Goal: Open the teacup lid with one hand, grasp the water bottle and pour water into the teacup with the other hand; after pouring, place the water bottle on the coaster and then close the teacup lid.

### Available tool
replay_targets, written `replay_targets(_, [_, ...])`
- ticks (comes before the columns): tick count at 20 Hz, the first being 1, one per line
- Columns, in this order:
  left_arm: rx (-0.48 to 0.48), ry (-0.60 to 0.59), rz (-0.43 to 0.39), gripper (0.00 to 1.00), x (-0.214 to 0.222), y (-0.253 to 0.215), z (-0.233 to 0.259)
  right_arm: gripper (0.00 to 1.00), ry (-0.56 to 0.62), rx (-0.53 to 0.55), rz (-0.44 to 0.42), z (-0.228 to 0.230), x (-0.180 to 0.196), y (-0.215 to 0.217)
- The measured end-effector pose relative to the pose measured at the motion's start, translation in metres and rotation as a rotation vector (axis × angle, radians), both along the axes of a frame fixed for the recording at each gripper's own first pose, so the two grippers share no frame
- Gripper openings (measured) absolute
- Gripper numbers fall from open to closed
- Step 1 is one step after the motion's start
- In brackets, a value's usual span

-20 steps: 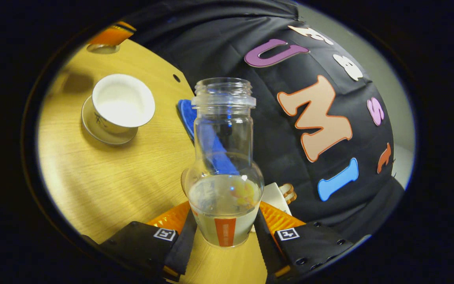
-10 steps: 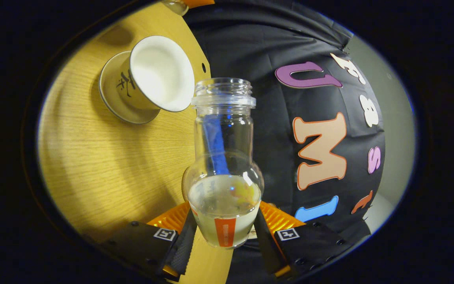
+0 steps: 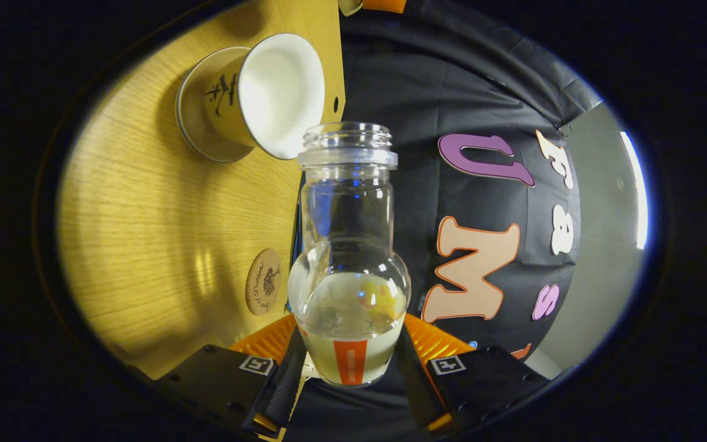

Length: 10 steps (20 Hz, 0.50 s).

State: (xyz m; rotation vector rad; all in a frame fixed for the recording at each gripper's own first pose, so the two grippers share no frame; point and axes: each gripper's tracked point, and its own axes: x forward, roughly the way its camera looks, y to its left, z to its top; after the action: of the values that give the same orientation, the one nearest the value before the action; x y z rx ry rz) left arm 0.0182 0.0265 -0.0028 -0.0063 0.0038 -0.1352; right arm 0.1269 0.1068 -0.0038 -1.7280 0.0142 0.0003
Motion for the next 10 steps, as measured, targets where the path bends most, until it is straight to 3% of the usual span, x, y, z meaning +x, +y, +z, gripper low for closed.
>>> replay_targets(10, [0.000, -0.001, -0.004, 0.26, 0.000, 0.000, 0.001, 0.76, -0.044, -0.109, 0.037, 0.017, 0.003, 0.007])
